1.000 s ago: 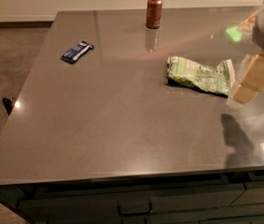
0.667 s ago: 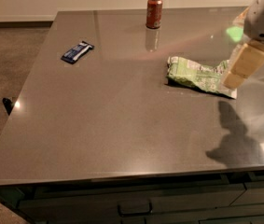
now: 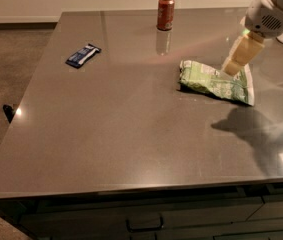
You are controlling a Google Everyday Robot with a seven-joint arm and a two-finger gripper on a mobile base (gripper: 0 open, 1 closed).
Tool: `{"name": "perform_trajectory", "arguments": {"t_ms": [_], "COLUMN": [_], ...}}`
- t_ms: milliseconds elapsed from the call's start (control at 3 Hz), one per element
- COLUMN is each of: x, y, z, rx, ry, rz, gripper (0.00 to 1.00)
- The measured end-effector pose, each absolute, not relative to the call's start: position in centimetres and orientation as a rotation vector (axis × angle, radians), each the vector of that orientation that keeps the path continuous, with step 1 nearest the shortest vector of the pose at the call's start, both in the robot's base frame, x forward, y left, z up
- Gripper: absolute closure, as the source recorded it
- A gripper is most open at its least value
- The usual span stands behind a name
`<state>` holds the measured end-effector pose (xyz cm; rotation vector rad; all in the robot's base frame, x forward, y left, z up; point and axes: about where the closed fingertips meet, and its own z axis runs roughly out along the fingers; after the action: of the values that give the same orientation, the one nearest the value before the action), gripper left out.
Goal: Pick green jalapeno chip bag
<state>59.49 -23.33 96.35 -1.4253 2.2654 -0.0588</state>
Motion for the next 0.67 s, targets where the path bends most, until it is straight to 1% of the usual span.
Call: {"name": "perform_trajectory", "arguments": {"t_ms": [333,667], "x": [62.5,63.9], "y": [-23.9,-23.5], "z": [93.7,91.3], "rx": [-1.39,-1.377], "ry": [2.324,2.359], "rz": [-0.023,0.028], "gripper": [0.0,0.0]}}
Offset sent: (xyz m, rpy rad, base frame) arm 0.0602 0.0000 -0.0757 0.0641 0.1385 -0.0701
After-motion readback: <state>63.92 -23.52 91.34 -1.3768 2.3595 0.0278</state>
